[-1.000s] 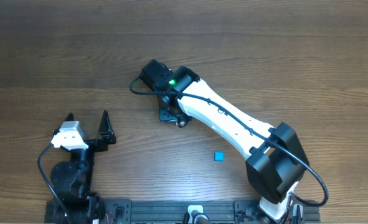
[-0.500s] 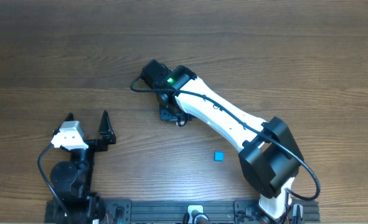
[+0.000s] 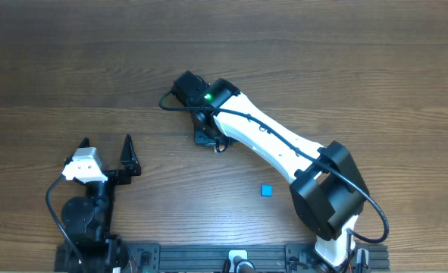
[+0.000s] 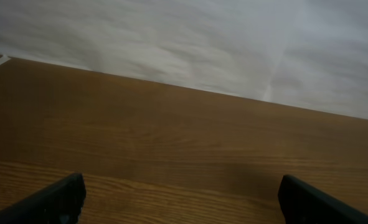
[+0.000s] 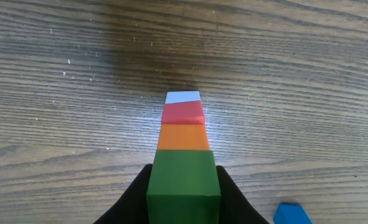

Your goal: Stack Cubes

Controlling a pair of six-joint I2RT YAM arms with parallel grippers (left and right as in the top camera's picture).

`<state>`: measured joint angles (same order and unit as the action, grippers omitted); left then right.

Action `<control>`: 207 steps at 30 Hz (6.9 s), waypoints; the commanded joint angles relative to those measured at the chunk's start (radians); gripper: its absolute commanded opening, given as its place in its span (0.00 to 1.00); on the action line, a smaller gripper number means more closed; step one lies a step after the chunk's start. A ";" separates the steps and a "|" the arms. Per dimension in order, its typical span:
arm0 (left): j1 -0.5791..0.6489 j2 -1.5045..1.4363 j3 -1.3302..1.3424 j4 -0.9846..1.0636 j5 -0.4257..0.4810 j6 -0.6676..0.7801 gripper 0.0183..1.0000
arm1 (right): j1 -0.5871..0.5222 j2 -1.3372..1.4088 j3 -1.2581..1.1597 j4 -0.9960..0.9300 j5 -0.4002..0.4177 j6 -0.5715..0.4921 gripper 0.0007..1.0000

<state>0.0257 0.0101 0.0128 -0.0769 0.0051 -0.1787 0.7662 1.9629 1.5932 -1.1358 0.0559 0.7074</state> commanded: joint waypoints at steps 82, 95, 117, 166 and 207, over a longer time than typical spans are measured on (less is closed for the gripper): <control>0.005 -0.004 -0.007 0.002 0.013 0.015 1.00 | 0.076 -0.194 0.042 -0.140 0.018 -0.043 0.99; 0.005 -0.004 -0.007 0.002 0.013 0.015 1.00 | 0.146 -0.457 -0.351 -0.130 0.038 0.082 0.99; 0.005 -0.004 -0.007 0.002 0.013 0.015 1.00 | -0.040 -0.634 -0.930 0.315 -0.039 0.085 0.99; 0.005 -0.004 -0.007 0.002 0.013 0.015 1.00 | -0.045 -0.503 -0.941 0.420 0.042 0.062 0.48; 0.005 -0.004 -0.007 0.002 0.013 0.015 1.00 | -0.025 -0.503 -0.754 0.306 0.029 0.035 0.06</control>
<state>0.0257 0.0101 0.0128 -0.0769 0.0051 -0.1787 0.7349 1.4582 0.7280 -0.7948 0.0811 0.7593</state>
